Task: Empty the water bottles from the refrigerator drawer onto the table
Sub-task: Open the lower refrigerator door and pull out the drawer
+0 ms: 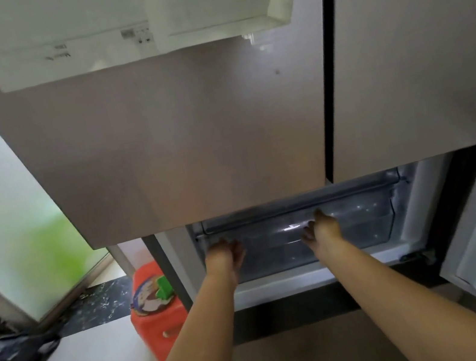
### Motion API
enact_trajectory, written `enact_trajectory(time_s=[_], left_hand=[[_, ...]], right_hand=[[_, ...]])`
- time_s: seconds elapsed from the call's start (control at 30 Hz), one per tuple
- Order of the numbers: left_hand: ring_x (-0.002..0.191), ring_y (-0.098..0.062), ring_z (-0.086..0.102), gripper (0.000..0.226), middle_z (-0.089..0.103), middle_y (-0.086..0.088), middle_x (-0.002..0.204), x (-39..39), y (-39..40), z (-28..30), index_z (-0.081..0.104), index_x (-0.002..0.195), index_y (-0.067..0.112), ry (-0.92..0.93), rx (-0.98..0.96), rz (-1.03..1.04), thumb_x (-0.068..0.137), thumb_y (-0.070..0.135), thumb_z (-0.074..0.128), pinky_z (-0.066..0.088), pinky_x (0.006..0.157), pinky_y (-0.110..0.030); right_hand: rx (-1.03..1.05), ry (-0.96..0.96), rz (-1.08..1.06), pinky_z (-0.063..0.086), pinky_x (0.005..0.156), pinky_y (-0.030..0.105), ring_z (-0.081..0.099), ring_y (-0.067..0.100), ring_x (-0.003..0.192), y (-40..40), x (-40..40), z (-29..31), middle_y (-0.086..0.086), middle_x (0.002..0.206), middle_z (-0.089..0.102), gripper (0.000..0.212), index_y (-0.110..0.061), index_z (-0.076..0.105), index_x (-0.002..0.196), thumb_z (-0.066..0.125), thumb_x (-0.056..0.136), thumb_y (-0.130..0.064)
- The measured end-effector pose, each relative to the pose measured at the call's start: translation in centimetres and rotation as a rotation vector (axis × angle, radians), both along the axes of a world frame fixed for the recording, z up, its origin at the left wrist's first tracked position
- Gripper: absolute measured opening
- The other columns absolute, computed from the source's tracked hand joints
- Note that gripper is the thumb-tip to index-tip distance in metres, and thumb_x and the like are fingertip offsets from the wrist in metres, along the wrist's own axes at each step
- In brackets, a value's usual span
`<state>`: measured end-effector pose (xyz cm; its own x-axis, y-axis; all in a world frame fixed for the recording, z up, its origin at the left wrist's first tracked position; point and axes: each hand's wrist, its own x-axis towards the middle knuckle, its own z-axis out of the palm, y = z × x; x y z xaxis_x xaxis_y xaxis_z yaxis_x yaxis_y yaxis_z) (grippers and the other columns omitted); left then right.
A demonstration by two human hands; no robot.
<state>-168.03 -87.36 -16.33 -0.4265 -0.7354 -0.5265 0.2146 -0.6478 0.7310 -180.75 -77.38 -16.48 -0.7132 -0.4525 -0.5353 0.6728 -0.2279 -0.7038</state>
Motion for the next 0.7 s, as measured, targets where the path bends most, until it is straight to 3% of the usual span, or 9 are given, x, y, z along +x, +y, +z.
enact_trajectory(time_s=[0.07, 0.13, 0.23, 0.33, 0.4, 0.47, 0.57, 0.63, 0.7], left_hand=[[0.109, -0.037, 0.055, 0.046, 0.054, -0.023, 0.120, -0.9, -0.8, -1.2, 0.023, 0.149, 0.008, 0.150, 0.043, 0.087, 0.103, 0.003, 0.023, 0.035, 0.107, -0.039], [0.102, -0.041, 0.055, 0.046, 0.053, -0.033, 0.110, -1.7, -0.9, -1.9, 0.022, 0.149, 0.008, 0.241, 0.066, 0.123, 0.103, 0.004, 0.019, 0.031, 0.111, -0.040], [0.105, -0.037, 0.055, 0.038, 0.052, -0.027, 0.128, -2.0, -1.5, -2.6, 0.042, 0.135, 0.003, 0.376, 0.124, 0.149, 0.104, 0.010, 0.021, 0.040, 0.100, -0.036], [0.109, -0.034, 0.054, 0.029, 0.057, -0.017, 0.103, -1.2, -0.9, -3.1, 0.052, 0.114, 0.005, 0.427, 0.117, 0.120, 0.103, 0.010, 0.026, 0.041, 0.091, -0.035], [0.099, -0.033, 0.056, 0.028, 0.055, -0.014, 0.092, -0.5, 0.1, -3.0, 0.053, 0.103, 0.004, 0.405, 0.101, 0.127, 0.102, 0.007, 0.025, 0.044, 0.086, -0.033], [0.097, -0.030, 0.055, 0.028, 0.052, -0.014, 0.083, 0.0, 1.2, -2.5, 0.052, 0.107, 0.005, 0.382, 0.100, 0.142, 0.102, 0.005, 0.025, 0.042, 0.099, -0.035], [0.132, -0.031, 0.044, 0.031, 0.056, -0.016, 0.089, 1.0, 2.9, -2.4, 0.051, 0.088, 0.002, 0.356, 0.151, 0.154, 0.104, 0.011, 0.026, 0.029, 0.113, -0.039], [0.138, -0.030, 0.037, 0.033, 0.057, -0.020, 0.100, 1.8, 4.3, -2.4, 0.047, 0.080, 0.004, 0.332, 0.191, 0.175, 0.104, 0.012, 0.026, 0.028, 0.115, -0.038], [0.139, -0.030, 0.036, 0.034, 0.052, -0.017, 0.087, 2.7, 5.7, -2.2, 0.044, 0.076, 0.005, 0.299, 0.213, 0.195, 0.104, 0.012, 0.026, 0.028, 0.114, -0.037]], right_hand=[[-0.177, -0.075, -0.049, 0.036, 0.109, 0.039, 0.045, 0.036, 0.128, -0.4, -0.7, -0.3, 0.023, 0.139, 0.045, 0.044, -0.005, 0.028, 0.145, 0.027, 0.103, -0.018], [-0.271, -0.123, -0.075, 0.031, 0.112, 0.042, 0.035, 0.036, 0.138, -0.6, -1.4, -0.9, 0.023, 0.148, 0.034, 0.042, -0.005, 0.028, 0.144, 0.026, 0.104, -0.017], [-0.282, -0.122, -0.011, 0.037, 0.101, 0.042, 0.038, 0.033, 0.137, -0.5, -2.2, -2.3, 0.019, 0.133, 0.050, 0.027, -0.004, 0.051, 0.112, 0.028, 0.103, -0.016], [-0.216, -0.036, 0.102, 0.037, 0.100, 0.039, 0.041, 0.030, 0.135, 0.4, -1.7, -2.7, 0.011, 0.100, 0.059, 0.027, -0.009, 0.053, 0.094, 0.028, 0.103, -0.017], [-0.187, -0.027, 0.127, 0.038, 0.095, 0.038, 0.044, 0.028, 0.134, 1.2, -1.2, -2.5, 0.006, 0.084, 0.056, 0.030, -0.012, 0.049, 0.080, 0.029, 0.102, -0.017], [-0.182, -0.027, 0.130, 0.041, 0.077, 0.033, 0.043, 0.028, 0.134, 2.1, -0.9, -2.4, 0.005, 0.080, 0.054, 0.032, -0.013, 0.046, 0.074, 0.029, 0.102, -0.016], [-0.141, -0.022, 0.164, 0.038, 0.064, 0.027, 0.042, 0.027, 0.135, 3.7, -0.5, -2.6, 0.012, 0.106, 0.061, 0.028, -0.010, 0.052, 0.087, 0.030, 0.102, -0.016], [-0.137, -0.038, 0.158, 0.038, 0.063, 0.026, 0.040, 0.027, 0.136, 4.9, 0.3, -2.4, 0.015, 0.138, 0.048, 0.032, -0.004, 0.047, 0.126, 0.030, 0.102, -0.019], [-0.131, -0.035, 0.153, 0.038, 0.060, 0.025, 0.040, 0.027, 0.137, 6.4, 1.4, -2.1, 0.013, 0.129, 0.053, 0.042, -0.002, 0.032, 0.141, 0.032, 0.102, -0.019]])
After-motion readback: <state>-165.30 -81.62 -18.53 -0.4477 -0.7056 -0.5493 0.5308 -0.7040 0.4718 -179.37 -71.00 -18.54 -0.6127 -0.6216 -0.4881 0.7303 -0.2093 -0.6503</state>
